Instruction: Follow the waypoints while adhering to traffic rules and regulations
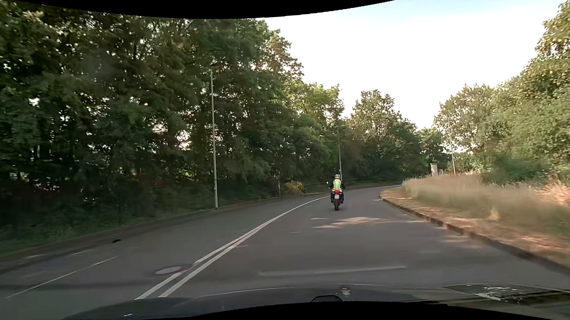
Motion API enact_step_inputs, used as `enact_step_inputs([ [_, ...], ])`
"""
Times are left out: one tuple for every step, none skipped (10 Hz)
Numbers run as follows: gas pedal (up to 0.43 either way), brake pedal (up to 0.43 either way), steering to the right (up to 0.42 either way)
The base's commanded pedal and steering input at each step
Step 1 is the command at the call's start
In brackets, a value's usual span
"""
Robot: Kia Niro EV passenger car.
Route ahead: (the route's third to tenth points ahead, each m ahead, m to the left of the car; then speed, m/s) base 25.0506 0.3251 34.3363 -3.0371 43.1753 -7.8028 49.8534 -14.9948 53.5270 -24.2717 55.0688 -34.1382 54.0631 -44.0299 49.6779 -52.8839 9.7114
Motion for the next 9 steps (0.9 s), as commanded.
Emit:
enact_step_inputs([
  [0.169,0.0,0.04],
  [0.169,0.0,0.041],
  [0.169,0.0,0.041],
  [0.177,0.0,0.041],
  [0.177,0.0,0.041],
  [0.177,0.0,0.041],
  [0.177,0.0,0.041],
  [0.197,0.0,0.041],
  [0.209,0.0,0.041],
])
